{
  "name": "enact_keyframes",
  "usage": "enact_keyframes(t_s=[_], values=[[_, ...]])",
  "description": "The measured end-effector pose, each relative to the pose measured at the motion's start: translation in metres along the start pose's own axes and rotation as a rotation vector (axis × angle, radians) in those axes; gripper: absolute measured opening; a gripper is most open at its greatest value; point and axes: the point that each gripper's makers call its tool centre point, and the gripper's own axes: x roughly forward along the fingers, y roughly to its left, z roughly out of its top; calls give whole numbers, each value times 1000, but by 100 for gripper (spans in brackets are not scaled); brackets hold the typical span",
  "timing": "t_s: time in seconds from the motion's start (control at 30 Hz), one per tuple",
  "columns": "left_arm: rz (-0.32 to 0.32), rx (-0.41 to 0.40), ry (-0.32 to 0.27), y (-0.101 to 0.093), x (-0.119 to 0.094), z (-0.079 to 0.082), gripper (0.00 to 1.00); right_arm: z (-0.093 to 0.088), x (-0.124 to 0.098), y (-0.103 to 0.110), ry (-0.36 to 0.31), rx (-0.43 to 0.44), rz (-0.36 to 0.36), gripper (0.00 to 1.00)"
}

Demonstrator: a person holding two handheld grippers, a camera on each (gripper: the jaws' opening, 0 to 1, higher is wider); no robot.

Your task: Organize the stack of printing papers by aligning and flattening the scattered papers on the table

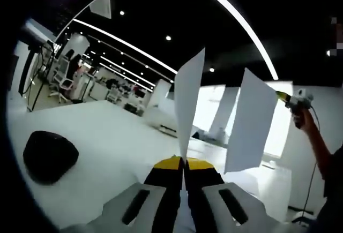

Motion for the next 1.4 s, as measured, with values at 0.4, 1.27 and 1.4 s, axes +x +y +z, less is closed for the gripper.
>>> enact_keyframes(t_s=[0.4,1.27,1.4], values=[[0,1,0,2,0,0,6,7,-4,37,17,-44,70,0],[-7,-1,1,-2,0,0,6,-51,69,65,105,21,238,0],[-8,-3,1,-2,0,0,6,-56,79,67,112,13,251,0]])
